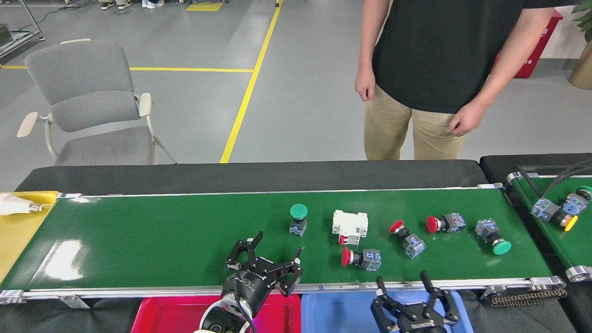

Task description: Pick switch part from conveyor to tray

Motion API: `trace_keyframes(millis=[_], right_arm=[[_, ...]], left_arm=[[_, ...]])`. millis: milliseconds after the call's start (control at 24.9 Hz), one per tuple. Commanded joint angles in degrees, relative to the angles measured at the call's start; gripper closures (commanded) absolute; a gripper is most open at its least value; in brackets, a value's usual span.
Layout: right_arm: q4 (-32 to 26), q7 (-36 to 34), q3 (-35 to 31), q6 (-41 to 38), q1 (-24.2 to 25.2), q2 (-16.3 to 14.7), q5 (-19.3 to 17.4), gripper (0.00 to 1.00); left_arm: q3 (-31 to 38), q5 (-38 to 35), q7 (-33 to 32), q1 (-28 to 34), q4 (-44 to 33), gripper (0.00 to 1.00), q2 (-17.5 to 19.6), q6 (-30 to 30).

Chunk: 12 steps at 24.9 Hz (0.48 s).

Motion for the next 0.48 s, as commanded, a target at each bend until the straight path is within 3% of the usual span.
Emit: trace_keyframes(millis=[0,322,362,443], right_arm=[[0.7,1.6,1.6,0.0,-1.9,-0.1,0.1,0.01],[8.7,4.3,6.4,0.4,-10.2,2.1,0.4,0.01],[10.0,4.3,6.7,0.4,-10.9,2.6,0.4,0.01],[13.0,4.5,7.9,0.5,-12.7,4.0,0.6,0.05]], left_arm=[[0.3,0.9,0.2,-2.1,1.1,0.00,-0.4,0.5],[0.7,3.4,0.6,-7.1,8.0,0.05,-0.3,1.7],[0.7,3.4,0.7,-7.3,8.5,0.11,-0.3,2.1],[0.7,3.5,0.7,-7.5,9.4,0.47,-0.3,2.9]])
